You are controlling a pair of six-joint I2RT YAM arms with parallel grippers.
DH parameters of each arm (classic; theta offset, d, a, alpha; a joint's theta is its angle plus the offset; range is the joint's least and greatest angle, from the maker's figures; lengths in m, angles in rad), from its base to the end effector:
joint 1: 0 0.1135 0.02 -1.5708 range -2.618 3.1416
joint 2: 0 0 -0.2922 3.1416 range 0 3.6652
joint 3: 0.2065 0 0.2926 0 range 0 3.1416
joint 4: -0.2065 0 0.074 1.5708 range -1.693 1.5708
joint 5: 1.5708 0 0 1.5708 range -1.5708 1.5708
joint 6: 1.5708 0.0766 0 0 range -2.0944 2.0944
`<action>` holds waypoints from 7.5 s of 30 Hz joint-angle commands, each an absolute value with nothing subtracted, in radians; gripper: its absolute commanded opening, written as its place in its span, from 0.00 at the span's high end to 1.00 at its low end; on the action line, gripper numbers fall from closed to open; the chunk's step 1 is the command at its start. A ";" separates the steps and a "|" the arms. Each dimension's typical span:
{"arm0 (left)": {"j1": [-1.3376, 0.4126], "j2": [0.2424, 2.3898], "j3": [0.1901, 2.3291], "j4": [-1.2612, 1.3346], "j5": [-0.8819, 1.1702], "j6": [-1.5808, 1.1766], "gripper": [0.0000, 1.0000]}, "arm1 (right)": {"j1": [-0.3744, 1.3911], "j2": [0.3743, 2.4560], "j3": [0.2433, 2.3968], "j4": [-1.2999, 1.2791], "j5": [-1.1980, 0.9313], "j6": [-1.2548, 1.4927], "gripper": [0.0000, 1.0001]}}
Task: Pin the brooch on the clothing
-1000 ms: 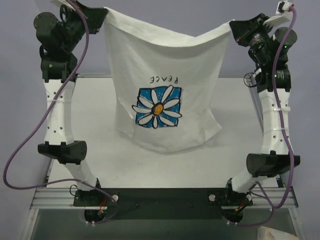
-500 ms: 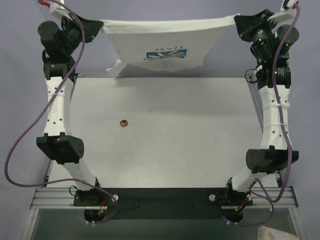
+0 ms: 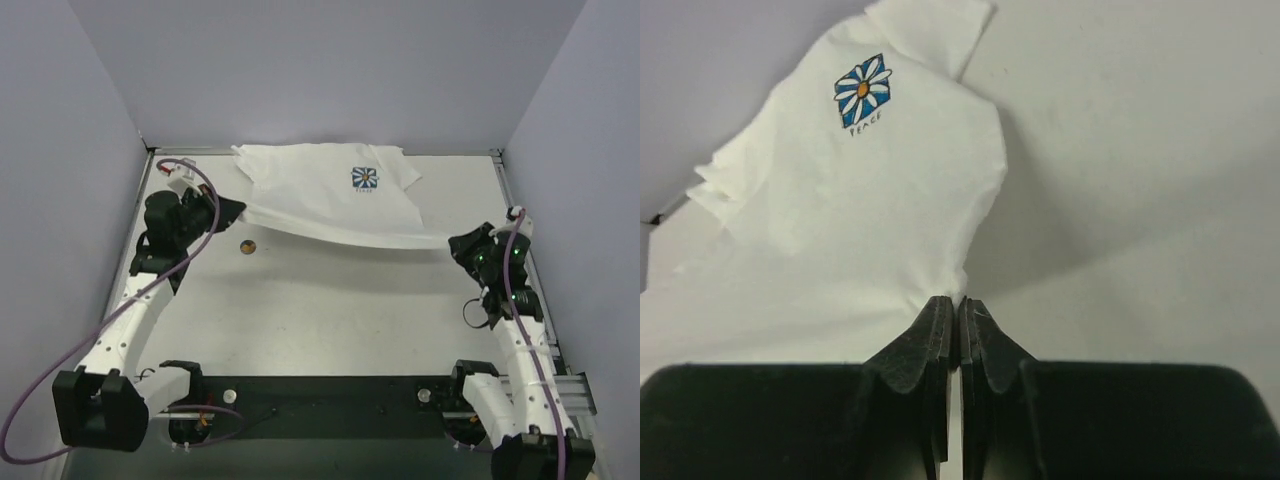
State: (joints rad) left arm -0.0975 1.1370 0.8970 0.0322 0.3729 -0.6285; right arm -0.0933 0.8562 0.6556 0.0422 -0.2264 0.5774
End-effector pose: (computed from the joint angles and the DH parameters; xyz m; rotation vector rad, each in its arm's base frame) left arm 0.3275 -0.0601 0.3389 -0.2092 1.8331 -0.8469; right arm 0.2683 -0.0078 0.3125 0.4154 1.7070 0.5505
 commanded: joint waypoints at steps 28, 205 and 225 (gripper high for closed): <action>-0.222 0.494 0.468 -0.532 0.316 -0.807 1.00 | -0.049 0.468 0.563 -0.778 -0.229 0.756 1.00; 0.080 1.941 1.247 -0.314 0.014 -0.563 1.00 | -0.321 2.036 1.482 -0.469 -0.235 1.008 1.00; 0.069 1.608 1.079 -0.215 0.101 -0.506 0.75 | -0.006 1.905 1.650 -0.528 -0.132 0.658 1.00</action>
State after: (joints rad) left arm 0.0654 1.6619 1.1450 -0.2401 0.0517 -0.5186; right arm -0.0925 1.9625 1.6005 -0.4580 -0.1688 0.7845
